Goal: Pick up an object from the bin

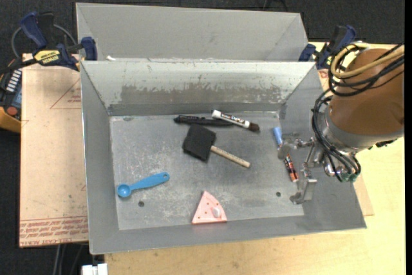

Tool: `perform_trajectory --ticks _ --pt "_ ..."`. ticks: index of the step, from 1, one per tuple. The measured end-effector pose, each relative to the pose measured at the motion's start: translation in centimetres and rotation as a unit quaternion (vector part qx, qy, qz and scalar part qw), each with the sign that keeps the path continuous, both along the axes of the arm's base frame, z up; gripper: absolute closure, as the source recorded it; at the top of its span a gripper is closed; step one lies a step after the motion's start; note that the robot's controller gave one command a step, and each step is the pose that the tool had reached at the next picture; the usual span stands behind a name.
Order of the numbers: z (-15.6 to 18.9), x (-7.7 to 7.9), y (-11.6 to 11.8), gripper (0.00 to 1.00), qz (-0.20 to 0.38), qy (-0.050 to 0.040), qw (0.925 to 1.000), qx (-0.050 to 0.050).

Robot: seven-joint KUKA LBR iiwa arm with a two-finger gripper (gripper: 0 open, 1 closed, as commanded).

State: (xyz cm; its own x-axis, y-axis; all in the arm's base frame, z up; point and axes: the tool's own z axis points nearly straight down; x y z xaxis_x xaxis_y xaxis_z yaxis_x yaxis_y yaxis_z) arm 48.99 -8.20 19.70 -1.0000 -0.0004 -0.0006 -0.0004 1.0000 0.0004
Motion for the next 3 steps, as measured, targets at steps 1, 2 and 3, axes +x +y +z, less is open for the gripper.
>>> perform_trajectory --ticks 1,2,3 --pt "-11.7 9.5 4.4 0.00 -0.038 -0.0009 0.9993 0.001" --pt "-5.7 9.2 7.7 0.00 0.005 -0.0023 1.0000 0.001" --pt "-9.7 9.8 11.0 0.00 -0.130 -0.0005 0.9915 0.001"
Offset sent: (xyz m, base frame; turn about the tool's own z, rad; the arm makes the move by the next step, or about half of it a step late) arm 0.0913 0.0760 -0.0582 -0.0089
